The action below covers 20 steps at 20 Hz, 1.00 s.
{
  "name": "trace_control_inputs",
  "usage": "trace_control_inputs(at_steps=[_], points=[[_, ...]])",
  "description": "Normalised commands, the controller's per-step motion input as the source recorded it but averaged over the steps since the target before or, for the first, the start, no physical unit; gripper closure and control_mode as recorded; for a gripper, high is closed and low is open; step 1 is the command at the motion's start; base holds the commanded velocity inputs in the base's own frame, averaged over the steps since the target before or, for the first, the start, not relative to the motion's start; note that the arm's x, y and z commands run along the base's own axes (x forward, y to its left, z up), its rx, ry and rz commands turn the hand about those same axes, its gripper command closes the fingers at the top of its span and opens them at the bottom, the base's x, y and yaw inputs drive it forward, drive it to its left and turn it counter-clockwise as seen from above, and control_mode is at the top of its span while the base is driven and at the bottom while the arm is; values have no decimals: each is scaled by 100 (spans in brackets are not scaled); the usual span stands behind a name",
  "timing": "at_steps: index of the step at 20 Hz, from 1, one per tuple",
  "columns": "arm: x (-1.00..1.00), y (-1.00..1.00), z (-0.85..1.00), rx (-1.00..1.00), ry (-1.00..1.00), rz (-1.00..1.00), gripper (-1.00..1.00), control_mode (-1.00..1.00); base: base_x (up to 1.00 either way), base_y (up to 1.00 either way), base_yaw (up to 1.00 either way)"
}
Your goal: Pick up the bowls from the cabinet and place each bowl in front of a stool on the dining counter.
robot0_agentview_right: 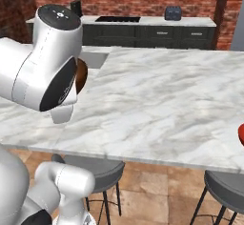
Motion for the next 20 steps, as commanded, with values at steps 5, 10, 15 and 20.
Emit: trace_control_inputs(at_steps=[5, 10, 15, 20], points=[[0, 0, 0, 0, 0, 0, 100, 100, 55, 4, -1], [60, 4, -45, 0, 2, 0, 100, -100, 35, 0, 0], [100, 20, -100, 0, 4, 0, 100, -100, 0, 0, 0], [100, 10, -100, 0, 2, 0, 100, -100, 0, 0, 0]])
